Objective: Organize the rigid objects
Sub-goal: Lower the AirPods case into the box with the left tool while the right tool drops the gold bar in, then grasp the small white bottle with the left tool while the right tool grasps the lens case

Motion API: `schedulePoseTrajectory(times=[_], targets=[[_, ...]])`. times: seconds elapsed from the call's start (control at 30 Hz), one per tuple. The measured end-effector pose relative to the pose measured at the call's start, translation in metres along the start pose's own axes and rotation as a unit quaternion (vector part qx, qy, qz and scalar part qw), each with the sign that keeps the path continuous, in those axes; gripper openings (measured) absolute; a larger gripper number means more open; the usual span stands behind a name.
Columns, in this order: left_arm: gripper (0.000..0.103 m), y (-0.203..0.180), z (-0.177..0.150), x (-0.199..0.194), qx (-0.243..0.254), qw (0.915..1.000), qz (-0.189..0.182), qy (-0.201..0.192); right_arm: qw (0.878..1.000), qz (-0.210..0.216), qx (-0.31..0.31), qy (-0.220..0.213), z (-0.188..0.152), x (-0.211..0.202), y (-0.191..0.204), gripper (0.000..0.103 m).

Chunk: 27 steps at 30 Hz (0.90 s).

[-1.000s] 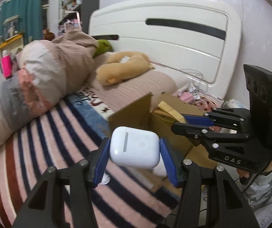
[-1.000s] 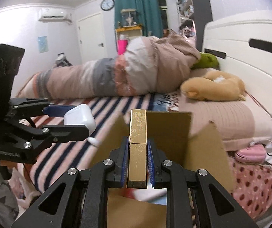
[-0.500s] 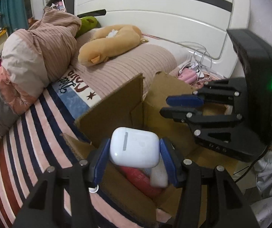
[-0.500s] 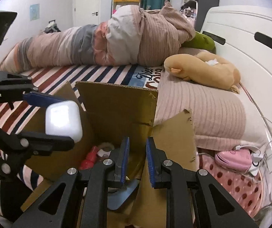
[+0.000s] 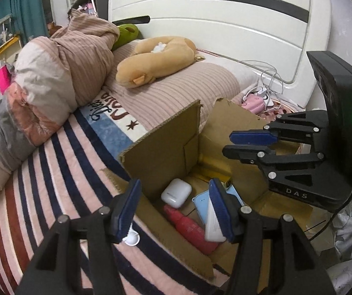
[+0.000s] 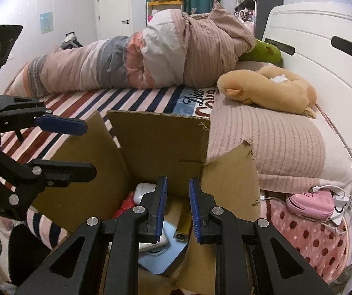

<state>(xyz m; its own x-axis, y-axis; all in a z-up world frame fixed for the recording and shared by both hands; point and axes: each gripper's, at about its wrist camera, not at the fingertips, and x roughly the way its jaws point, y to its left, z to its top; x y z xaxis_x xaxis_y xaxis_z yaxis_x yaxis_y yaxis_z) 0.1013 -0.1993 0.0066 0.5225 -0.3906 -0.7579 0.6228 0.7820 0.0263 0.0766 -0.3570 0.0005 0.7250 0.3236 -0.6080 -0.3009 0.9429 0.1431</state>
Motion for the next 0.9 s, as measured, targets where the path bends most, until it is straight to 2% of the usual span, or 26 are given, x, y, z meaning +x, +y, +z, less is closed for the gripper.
schedulePoseTrajectory(times=[0.1, 0.17, 0.53, 0.77, 0.9], targets=[[0.061, 0.005, -0.005, -0.017, -0.007, 0.9998, 0.008, -0.014, 1.000, 0.004, -0.003, -0.007, 0.002, -0.008, 0.007, 0.017], [0.063, 0.010, -0.010, -0.029, -0.013, 0.9996, 0.014, -0.023, 1.000, 0.008, -0.006, -0.013, 0.004, -0.015, 0.014, 0.023], [0.065, 0.067, -0.060, -0.076, -0.064, 0.9956, 0.052, -0.045, 0.998, 0.047, -0.028, -0.039, 0.016, -0.039, 0.078, 0.023], [0.065, 0.118, -0.101, -0.076, -0.108, 0.9913, 0.065, -0.039, 0.993, 0.096, -0.049, -0.052, 0.031, -0.036, 0.140, 0.023], [0.070, 0.152, -0.128, -0.061, -0.143, 0.9873, 0.064, -0.028, 0.990, 0.119, -0.061, -0.035, 0.034, -0.013, 0.177, 0.023]])
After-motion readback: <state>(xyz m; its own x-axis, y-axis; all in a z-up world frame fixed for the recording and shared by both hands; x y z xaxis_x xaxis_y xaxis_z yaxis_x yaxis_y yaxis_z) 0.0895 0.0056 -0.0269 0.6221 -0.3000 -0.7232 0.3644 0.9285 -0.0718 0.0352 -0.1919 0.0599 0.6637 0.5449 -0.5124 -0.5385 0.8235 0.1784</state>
